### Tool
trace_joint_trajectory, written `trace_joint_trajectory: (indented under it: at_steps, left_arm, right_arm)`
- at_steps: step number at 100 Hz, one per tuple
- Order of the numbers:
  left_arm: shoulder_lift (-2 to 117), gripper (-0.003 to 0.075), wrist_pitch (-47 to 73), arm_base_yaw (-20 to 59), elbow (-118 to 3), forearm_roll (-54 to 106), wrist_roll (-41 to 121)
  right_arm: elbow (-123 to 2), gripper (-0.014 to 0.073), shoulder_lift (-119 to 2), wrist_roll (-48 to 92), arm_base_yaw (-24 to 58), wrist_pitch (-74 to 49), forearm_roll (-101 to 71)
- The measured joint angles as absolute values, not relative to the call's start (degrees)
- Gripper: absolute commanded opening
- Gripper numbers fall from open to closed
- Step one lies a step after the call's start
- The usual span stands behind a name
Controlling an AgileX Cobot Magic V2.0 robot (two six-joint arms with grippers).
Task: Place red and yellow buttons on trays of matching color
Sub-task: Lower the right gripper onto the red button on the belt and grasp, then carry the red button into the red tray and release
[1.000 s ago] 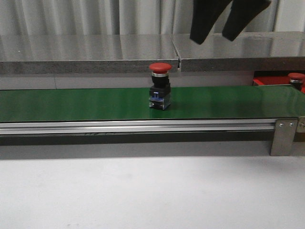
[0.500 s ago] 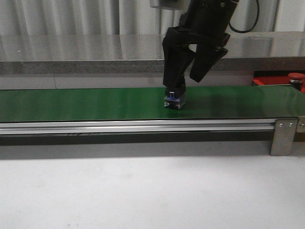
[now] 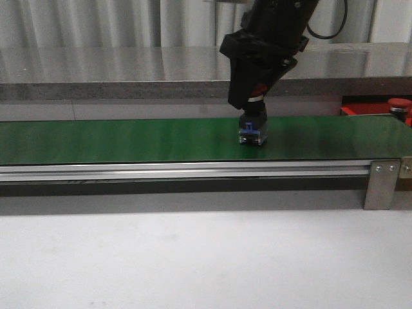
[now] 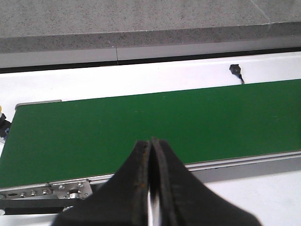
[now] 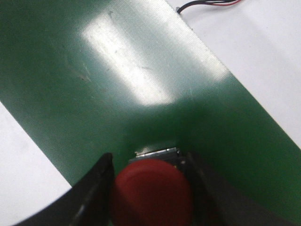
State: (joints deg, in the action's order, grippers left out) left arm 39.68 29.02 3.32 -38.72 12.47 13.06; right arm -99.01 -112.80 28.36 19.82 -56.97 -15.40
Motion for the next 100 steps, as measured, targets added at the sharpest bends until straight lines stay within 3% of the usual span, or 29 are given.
trace_joint_trajectory:
  at_steps: [40,100]
  left_arm:
    - [39.7,-0.0019,29.0,3.3,-38.7,12.5,13.1]
    - [39.7,-0.0019,29.0,3.3,-38.7,12.5,13.1]
  right_arm:
    - [-99.0,0.0064,-107.2,26.3,13.2,-53.6,-15.5]
    - [-99.0,0.0064,-103.3,22.4,-13.1,-48.7,-15.4]
